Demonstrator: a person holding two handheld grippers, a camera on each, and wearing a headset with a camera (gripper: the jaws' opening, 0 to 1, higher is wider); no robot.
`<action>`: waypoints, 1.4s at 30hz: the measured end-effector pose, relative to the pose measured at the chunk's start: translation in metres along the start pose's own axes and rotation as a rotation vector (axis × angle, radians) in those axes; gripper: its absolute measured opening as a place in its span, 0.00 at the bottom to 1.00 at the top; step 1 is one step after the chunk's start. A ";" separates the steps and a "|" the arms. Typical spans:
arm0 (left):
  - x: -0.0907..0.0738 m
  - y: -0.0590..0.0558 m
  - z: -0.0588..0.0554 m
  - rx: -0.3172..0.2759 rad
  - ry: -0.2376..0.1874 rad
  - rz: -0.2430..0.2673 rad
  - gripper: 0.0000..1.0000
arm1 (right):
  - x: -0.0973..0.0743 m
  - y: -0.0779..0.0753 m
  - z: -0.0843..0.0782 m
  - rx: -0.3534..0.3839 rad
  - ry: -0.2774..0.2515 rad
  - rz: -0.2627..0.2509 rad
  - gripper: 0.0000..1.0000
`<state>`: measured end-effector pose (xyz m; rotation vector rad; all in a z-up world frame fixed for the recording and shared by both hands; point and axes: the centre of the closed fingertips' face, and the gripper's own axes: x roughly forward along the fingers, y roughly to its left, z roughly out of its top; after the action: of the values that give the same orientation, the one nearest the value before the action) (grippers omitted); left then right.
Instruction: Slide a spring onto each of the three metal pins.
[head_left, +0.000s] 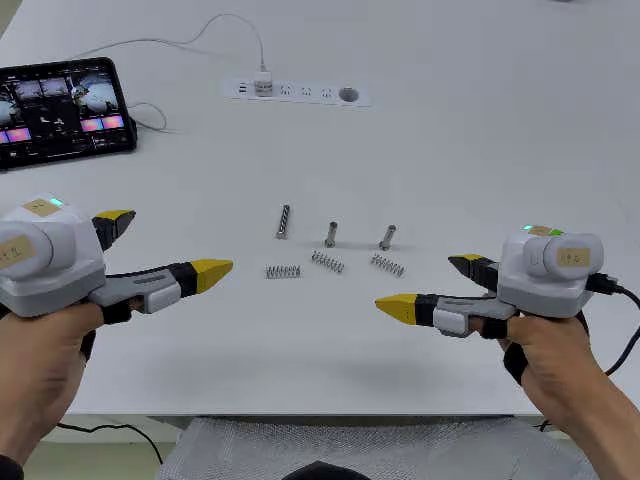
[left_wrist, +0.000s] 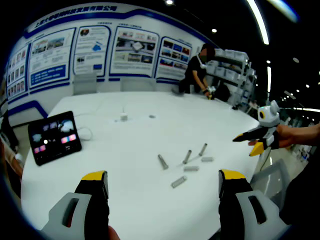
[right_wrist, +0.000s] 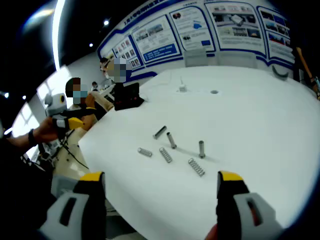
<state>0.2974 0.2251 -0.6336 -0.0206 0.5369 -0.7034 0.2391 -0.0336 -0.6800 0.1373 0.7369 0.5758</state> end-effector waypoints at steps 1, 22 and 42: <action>0.000 0.000 0.000 0.001 0.000 -0.001 0.93 | 0.000 0.000 0.000 0.002 0.000 0.000 0.94; 0.008 -0.005 -0.002 0.016 0.020 -0.018 0.92 | -0.001 0.001 -0.003 0.003 0.005 0.004 0.94; 0.042 -0.008 -0.007 0.046 0.065 -0.068 0.90 | -0.003 0.003 -0.006 0.003 0.012 0.010 0.93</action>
<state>0.3155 0.1936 -0.6578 0.0274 0.5840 -0.7849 0.2319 -0.0330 -0.6816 0.1405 0.7496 0.5851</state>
